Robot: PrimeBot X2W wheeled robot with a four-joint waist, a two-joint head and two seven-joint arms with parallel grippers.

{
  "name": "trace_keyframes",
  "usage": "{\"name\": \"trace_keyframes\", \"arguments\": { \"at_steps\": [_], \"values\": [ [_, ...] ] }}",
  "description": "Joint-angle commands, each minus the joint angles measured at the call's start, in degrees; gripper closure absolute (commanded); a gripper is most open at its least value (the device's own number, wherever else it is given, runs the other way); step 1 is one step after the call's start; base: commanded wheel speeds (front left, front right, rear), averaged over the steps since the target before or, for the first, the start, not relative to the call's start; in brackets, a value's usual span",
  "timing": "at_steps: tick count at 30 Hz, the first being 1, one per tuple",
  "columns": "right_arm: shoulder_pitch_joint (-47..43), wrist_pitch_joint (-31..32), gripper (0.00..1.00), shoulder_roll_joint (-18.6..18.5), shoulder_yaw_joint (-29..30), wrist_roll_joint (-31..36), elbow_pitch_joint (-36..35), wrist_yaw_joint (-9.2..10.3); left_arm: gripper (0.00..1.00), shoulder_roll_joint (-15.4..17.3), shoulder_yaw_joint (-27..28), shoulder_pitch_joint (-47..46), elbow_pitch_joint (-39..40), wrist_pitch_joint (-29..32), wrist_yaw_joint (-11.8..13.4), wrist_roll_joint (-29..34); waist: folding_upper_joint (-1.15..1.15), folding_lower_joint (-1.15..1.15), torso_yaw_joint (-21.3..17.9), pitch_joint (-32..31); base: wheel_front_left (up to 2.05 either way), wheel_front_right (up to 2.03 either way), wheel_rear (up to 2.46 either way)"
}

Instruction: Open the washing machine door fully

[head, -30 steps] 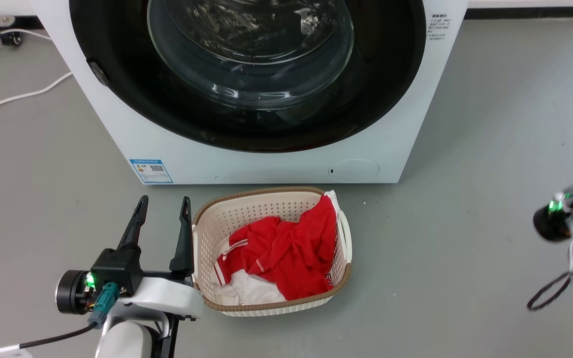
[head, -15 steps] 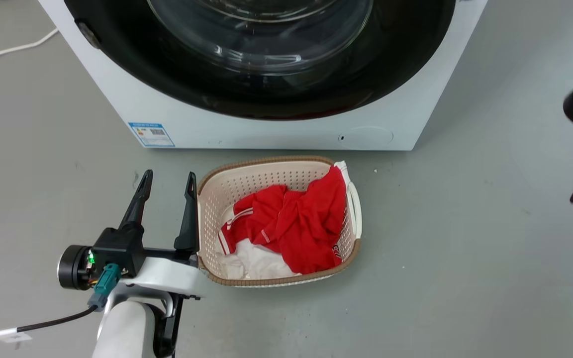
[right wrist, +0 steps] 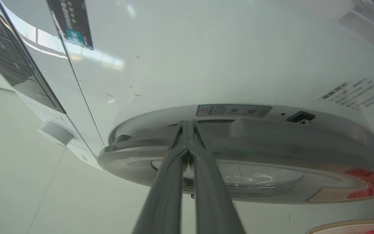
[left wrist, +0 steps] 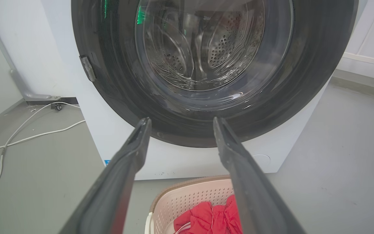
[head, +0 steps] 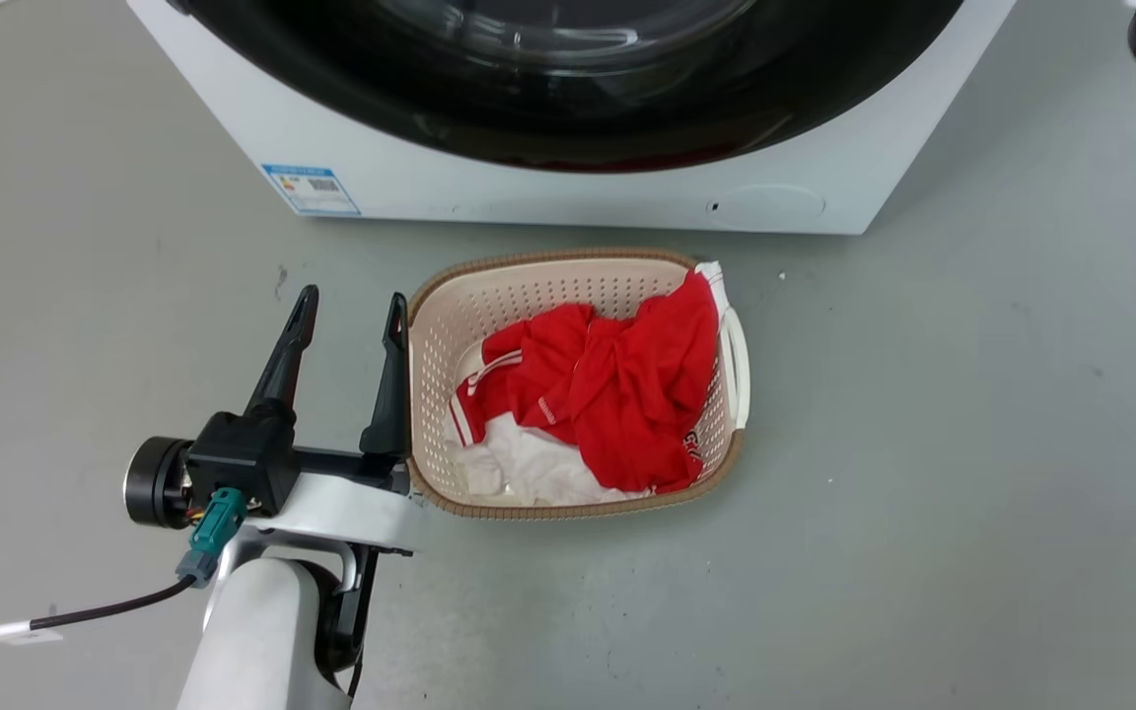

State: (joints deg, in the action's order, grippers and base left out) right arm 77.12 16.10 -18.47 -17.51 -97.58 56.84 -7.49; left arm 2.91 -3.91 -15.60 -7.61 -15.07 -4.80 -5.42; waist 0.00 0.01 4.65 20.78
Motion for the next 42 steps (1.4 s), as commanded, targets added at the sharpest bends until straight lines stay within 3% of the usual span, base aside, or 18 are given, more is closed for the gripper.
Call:
{"name": "trace_keyframes", "arguments": {
  "at_steps": [1, 19, 42],
  "values": [
    [1.2, 0.3, 1.0, 0.2, -0.5, 0.6, 0.8, 0.0, 0.0, 0.0, -0.2, -0.7, 0.2, -0.2, 0.2, -0.3, 0.0, -0.01, 0.5, 0.9, 0.0, 0.0, 0.0],
    [10.4, 1.7, 1.0, 1.7, -3.7, 3.6, 7.6, 0.01, 0.0, 0.0, -2.1, -3.6, 1.3, -0.2, 1.0, -1.4, 0.0, -0.01, 2.0, 6.8, 0.0, 0.0, 0.0],
    [1.6, 20.5, 1.0, 0.5, -4.7, -0.7, 0.9, -0.06, 0.0, 0.0, -2.6, -2.1, -0.3, -0.2, 1.4, -1.5, 0.0, -0.01, 0.0, 2.0, 0.0, 0.0, 0.0]
  ]
}}
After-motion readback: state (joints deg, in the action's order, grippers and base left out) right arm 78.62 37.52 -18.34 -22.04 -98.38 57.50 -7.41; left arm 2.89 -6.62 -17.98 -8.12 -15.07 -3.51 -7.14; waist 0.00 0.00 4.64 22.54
